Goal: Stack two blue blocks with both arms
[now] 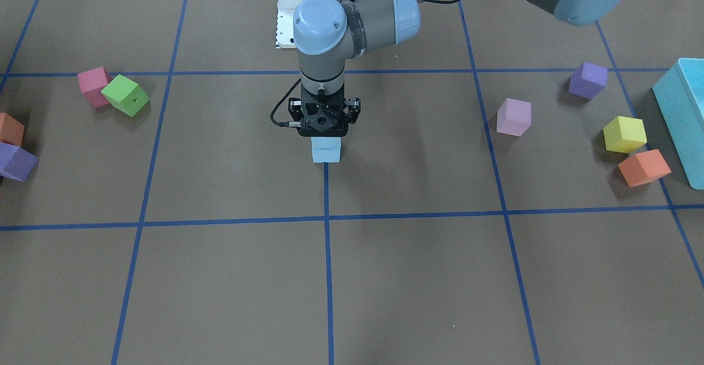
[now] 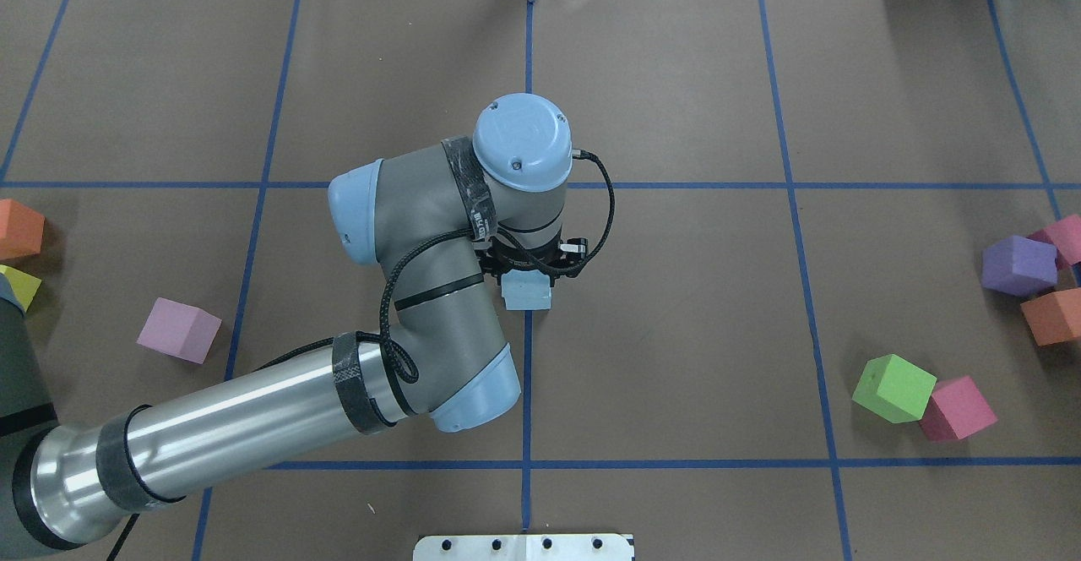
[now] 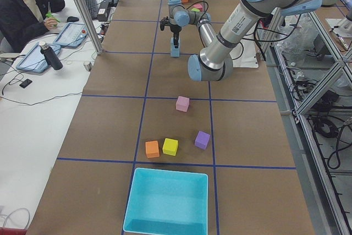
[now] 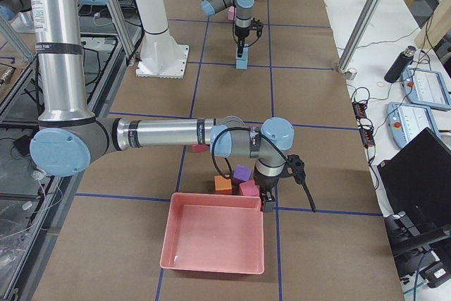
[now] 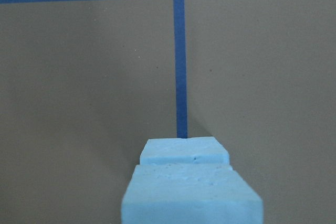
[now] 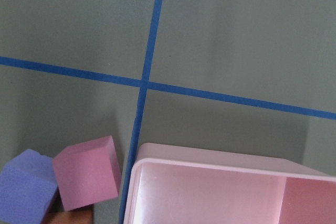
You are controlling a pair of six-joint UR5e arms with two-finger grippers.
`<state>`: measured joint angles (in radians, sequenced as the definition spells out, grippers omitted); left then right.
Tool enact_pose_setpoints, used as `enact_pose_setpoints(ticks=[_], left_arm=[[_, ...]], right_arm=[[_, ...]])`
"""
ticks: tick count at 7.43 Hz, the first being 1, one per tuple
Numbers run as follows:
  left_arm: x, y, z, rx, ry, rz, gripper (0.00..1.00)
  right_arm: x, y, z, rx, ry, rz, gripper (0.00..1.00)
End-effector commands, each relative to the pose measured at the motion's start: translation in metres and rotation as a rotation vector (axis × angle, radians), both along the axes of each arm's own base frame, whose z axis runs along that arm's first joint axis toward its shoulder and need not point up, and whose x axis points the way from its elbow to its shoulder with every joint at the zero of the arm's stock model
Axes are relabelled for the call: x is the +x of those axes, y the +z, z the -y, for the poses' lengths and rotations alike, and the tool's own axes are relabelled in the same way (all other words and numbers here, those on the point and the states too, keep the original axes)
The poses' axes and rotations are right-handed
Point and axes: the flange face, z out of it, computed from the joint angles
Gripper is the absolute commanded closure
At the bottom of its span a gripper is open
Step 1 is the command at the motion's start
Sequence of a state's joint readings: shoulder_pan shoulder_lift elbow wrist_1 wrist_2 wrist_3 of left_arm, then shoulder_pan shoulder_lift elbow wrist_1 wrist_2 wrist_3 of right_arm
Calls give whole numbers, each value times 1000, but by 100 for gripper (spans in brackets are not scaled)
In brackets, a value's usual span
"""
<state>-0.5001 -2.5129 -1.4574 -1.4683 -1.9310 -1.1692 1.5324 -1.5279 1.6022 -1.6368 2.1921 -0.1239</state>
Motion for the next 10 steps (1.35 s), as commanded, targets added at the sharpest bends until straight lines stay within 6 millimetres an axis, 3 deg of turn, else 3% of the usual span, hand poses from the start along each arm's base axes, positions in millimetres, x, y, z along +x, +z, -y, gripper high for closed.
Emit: enact_pose_setpoints(ticks=[1, 3, 6, 7, 8, 9, 10], left_arm=[[0, 4, 1, 20, -8, -18, 2], [-5, 1, 7, 75, -52, -14, 2], [-60, -27, 16, 169, -26, -38, 2], [-76, -34, 9, 182, -25, -58, 2], [-101, -23, 8, 185, -31, -78, 2], [-137, 16, -1, 226, -12, -65, 2], [-181, 43, 6, 279, 2, -49, 2]], right_arm=[[0, 0, 0, -1, 0, 0, 0], [0, 0, 0, -1, 0, 0, 0], [0, 0, 1, 0, 1, 0, 0], [0, -1, 1, 2, 1, 0, 0], [0, -1, 1, 2, 1, 0, 0], [0, -1, 1, 2, 1, 2, 0], [0, 0, 0, -3, 1, 1, 0]])
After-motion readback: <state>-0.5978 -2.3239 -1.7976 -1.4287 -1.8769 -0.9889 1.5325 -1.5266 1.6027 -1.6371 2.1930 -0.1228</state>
